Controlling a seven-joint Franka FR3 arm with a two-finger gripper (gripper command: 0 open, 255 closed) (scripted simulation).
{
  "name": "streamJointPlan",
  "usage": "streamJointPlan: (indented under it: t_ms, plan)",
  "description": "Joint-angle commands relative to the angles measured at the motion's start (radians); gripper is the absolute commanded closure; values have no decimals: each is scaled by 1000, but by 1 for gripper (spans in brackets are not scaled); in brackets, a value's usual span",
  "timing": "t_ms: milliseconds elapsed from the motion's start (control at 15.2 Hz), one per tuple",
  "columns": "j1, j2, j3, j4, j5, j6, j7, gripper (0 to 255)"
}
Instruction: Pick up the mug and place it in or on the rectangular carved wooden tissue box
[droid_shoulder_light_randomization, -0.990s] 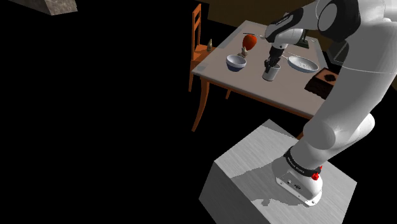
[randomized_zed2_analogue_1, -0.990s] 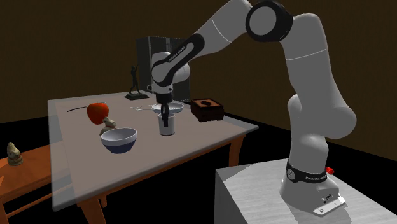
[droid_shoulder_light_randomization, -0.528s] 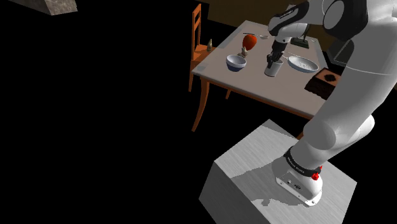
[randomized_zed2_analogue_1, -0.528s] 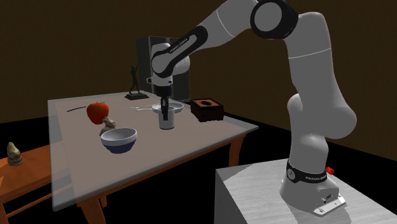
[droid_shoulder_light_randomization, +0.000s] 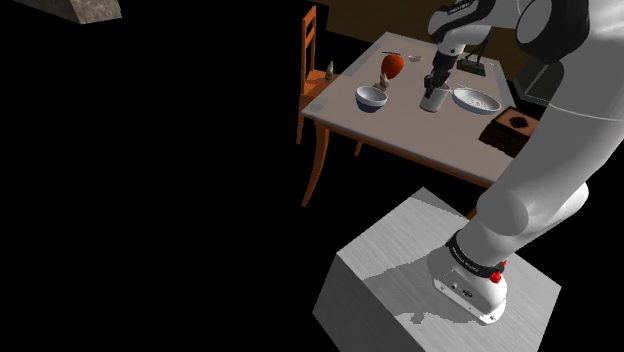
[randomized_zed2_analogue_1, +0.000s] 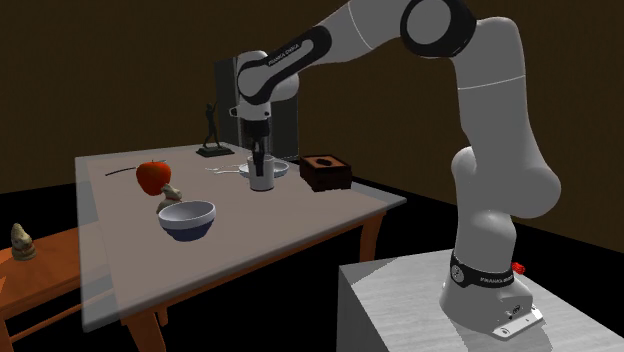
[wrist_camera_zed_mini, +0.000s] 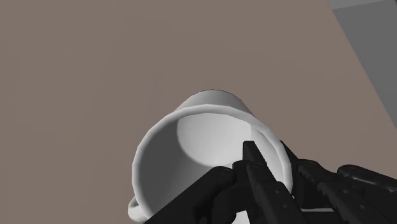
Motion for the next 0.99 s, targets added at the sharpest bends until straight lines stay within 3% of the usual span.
streamJointPlan:
  t_ms: [0,924]
  plan:
    - [0,-4,-1,22,-2,-25,2,255]
    - [1,-36,-6,172,-19,-204,5,255]
